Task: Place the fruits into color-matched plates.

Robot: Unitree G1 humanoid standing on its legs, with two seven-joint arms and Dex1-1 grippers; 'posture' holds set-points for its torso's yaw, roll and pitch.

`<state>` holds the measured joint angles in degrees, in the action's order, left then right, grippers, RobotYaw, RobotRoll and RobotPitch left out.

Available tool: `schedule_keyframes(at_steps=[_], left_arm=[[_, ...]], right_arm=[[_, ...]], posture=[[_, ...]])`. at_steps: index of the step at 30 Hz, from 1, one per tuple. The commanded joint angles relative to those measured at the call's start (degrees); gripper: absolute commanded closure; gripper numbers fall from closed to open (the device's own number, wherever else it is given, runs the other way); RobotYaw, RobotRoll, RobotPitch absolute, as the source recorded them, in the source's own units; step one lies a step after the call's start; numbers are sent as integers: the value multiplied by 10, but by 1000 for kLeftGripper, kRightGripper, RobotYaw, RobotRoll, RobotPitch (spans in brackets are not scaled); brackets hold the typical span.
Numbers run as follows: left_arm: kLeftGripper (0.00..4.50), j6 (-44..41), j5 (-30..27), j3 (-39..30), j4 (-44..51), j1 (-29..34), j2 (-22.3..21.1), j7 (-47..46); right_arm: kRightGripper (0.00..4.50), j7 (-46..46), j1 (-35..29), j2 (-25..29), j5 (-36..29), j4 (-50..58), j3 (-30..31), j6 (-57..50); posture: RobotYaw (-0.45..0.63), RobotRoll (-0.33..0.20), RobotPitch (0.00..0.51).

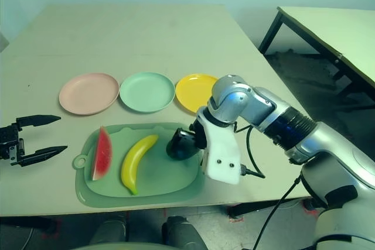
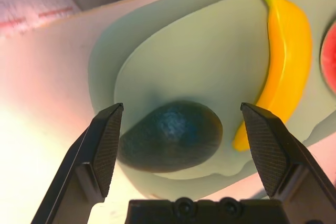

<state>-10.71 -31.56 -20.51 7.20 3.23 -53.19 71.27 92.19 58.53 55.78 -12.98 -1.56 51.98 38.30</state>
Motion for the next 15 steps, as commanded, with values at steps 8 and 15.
schedule_keyframes(at_steps=[8,15], left_arm=[[36,3,9,7,2,2,-5,6],[36,0,9,6,4,-1,-8,7]], right_arm=[[0,-17,-16,-22,1,86,-115,-346],[0,-33,-39,-34,34,165,-144,-577]], posture=[[89,0,77],[93,0,77]])
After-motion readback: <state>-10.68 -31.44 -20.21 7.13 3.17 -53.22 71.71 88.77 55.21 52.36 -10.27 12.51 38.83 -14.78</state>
